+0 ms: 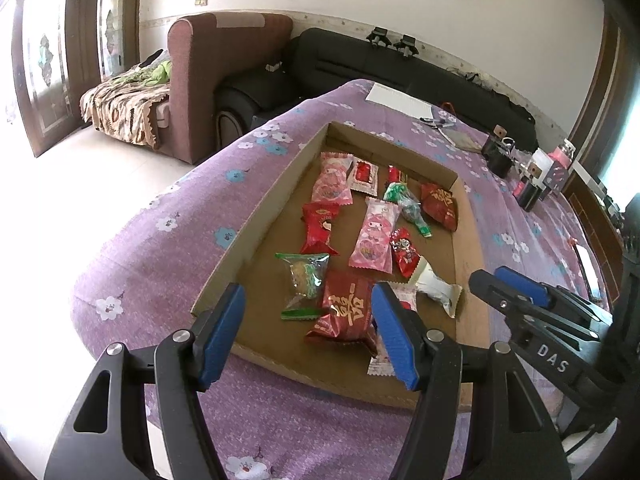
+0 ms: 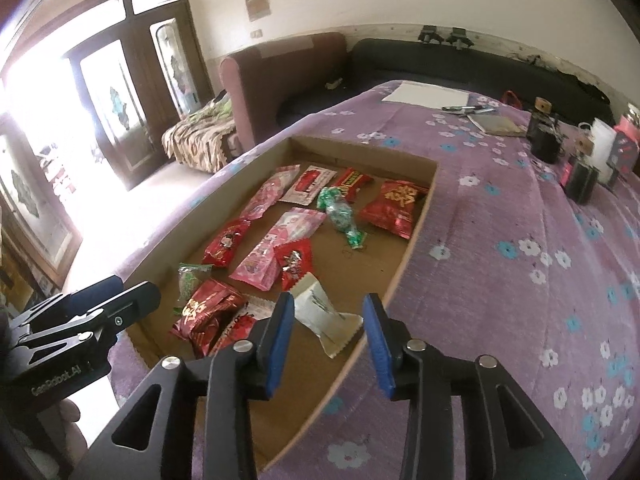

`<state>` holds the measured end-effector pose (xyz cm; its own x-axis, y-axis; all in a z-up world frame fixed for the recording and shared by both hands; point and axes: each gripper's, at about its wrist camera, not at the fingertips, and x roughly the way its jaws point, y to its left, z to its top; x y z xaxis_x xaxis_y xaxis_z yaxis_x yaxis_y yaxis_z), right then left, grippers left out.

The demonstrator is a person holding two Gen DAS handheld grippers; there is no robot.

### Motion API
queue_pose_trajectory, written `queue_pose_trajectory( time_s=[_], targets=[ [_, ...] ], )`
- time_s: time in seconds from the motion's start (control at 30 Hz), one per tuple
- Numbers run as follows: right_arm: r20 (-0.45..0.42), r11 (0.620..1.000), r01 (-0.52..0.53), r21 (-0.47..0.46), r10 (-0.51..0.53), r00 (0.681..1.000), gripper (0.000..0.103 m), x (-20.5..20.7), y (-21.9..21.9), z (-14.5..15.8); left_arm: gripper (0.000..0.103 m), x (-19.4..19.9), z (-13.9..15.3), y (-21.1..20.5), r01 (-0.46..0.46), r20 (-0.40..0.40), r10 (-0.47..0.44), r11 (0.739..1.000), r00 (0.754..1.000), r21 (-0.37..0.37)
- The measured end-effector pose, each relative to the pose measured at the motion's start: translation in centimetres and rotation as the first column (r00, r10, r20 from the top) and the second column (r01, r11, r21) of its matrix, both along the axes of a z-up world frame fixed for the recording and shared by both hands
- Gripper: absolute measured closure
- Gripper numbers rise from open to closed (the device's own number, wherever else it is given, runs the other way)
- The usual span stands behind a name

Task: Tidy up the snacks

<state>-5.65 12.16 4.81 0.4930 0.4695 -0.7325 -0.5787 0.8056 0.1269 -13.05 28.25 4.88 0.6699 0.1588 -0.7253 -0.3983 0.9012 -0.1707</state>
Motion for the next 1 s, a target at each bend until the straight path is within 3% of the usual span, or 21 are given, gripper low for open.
queue_pose_trajectory(
  time_s=[0.33,0.67,1.0],
  targets=[
    [-0.030,0.996,0.080,0.046,-0.079,0.996,0.057,-0.7,-3.7,-0.5,0.038,0.0,0.2,-1.6,0.014,-0.019,-0.013,1.000,1.000,0.022],
    [-0.117,0.972,0.213,0.097,-0.201,0.972,0.056,-0.5,-9.7,-2.4,0.038,0.3,0.6,-4.4,0.062,-0.020,-0.061,0.997,0.998,0.052],
    [-0.119,0.954,0.271,0.125,-0.257,0.959,0.053,-1.1,-13.8,-2.6,0.038,1.3,1.4,-8.8,0.145,-0.021,-0.143,0.985,0.989,0.097]
  ],
)
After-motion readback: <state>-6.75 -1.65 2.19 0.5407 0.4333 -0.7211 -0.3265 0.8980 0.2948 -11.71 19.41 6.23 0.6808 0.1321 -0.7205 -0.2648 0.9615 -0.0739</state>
